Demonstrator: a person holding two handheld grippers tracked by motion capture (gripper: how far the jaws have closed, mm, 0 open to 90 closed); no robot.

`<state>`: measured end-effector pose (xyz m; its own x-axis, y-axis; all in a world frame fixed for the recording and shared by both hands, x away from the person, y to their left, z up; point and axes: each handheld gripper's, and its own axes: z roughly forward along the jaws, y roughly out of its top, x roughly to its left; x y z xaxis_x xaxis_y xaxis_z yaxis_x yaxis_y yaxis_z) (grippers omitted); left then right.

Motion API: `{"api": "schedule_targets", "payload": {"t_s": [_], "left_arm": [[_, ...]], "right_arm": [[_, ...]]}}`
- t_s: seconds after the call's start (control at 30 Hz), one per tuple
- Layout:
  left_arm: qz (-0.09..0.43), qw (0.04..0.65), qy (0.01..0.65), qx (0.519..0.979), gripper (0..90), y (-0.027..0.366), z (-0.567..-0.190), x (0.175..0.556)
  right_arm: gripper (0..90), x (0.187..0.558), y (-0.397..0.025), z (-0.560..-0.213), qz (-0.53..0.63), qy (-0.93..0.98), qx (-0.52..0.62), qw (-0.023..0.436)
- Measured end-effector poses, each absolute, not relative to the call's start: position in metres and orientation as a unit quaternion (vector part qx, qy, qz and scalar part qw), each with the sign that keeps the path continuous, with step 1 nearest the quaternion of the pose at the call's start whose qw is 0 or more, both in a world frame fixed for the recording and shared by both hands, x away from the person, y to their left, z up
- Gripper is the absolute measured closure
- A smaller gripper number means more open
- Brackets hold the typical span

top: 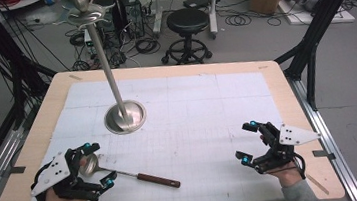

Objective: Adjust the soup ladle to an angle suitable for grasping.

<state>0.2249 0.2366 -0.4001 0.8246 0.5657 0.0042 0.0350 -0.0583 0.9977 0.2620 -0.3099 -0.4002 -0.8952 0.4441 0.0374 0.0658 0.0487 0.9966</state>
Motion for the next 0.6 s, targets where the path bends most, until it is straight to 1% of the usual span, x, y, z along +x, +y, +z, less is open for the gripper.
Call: {"api": "schedule_targets", "payload": {"t_s": [0.23,0.3,0.33,0.4,0.5,0.6], "left_arm": [[0.203,0.643,0.217,0.706,1.9,0.2325,-0.4022,0.2255],[0.205,0.643,0.218,0.705,3.5,0.2327,-0.4021,0.2254],[0.209,0.643,0.221,0.703,14.8,0.2335,-0.4013,0.2251],[0.214,0.64,0.226,0.703,27.8,0.2344,-0.4006,0.2256],[0.216,0.629,0.237,0.708,37.1,0.2337,-0.4014,0.2285],[0.222,0.615,0.246,0.716,58.3,0.2318,-0.4032,0.2301]], "right_arm": [[6.7,0.2622,-0.3089,-0.4014,0.661,0.715,0.181,0.138],[6.7,0.2613,-0.3087,-0.4015,0.659,0.717,0.183,0.135],[6.7,0.2616,-0.3085,-0.4016,0.66,0.716,0.181,0.137],[6.7,0.2607,-0.3085,-0.4018,0.658,0.718,0.185,0.133],[6.7,0.2612,-0.3086,-0.4024,0.657,0.718,0.181,0.138],[6.7,0.2608,-0.3086,-0.4026,0.657,0.719,0.18,0.139]]}}
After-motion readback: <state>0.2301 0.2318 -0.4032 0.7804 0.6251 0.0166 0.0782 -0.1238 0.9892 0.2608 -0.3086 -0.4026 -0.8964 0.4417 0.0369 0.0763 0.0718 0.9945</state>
